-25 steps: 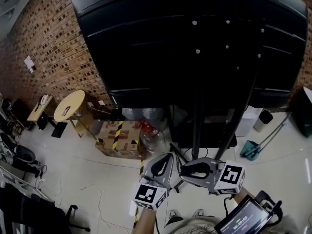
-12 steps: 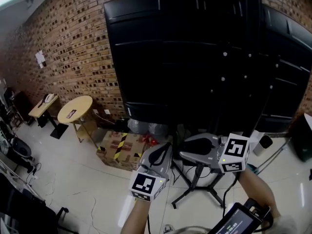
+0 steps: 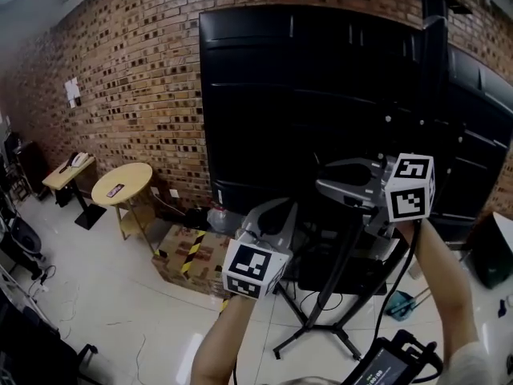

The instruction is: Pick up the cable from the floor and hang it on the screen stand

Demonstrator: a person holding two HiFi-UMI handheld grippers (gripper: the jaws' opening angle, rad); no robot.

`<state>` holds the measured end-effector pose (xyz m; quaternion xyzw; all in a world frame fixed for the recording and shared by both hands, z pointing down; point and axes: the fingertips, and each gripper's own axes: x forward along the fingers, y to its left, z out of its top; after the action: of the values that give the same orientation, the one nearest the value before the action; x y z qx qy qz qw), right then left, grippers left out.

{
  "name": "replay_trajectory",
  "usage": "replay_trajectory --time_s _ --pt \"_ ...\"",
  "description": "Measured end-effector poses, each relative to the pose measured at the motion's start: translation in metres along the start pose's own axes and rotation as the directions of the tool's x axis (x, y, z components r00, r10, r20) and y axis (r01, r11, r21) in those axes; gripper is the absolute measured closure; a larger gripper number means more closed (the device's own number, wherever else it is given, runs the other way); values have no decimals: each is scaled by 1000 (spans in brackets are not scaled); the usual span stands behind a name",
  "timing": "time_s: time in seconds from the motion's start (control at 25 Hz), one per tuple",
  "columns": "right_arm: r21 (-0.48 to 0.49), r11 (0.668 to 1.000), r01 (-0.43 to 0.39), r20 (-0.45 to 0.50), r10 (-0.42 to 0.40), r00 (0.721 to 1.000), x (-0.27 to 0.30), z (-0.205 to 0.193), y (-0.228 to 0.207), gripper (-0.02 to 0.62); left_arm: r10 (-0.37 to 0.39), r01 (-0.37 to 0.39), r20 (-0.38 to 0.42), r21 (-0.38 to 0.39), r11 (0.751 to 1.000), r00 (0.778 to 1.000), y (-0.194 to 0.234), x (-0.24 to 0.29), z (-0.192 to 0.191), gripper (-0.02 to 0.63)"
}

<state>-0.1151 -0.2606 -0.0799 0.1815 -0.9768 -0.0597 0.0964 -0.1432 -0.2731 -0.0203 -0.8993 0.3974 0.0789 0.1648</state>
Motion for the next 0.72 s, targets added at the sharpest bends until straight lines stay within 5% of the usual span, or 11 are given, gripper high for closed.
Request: replay_trajectory --time_s 0.24,0.48,0.64,0.72 --pt "-117 985 131 12 -130 991 -11 55 -40 497 -50 46 67 56 997 996 18 47 51 586" --pt "-93 949 300 80 -293 953 -56 173 -108 497 -98 85 121 107 991 988 0 58 71 586" --pt "126 878 462 152 -478 865 -126 221 -164 497 -132 120 134 89 989 982 -15 70 66 586" --pt "189 859 476 188 -507 841 -156 229 -174 497 -146 138 135 66 988 980 -19 75 63 586"
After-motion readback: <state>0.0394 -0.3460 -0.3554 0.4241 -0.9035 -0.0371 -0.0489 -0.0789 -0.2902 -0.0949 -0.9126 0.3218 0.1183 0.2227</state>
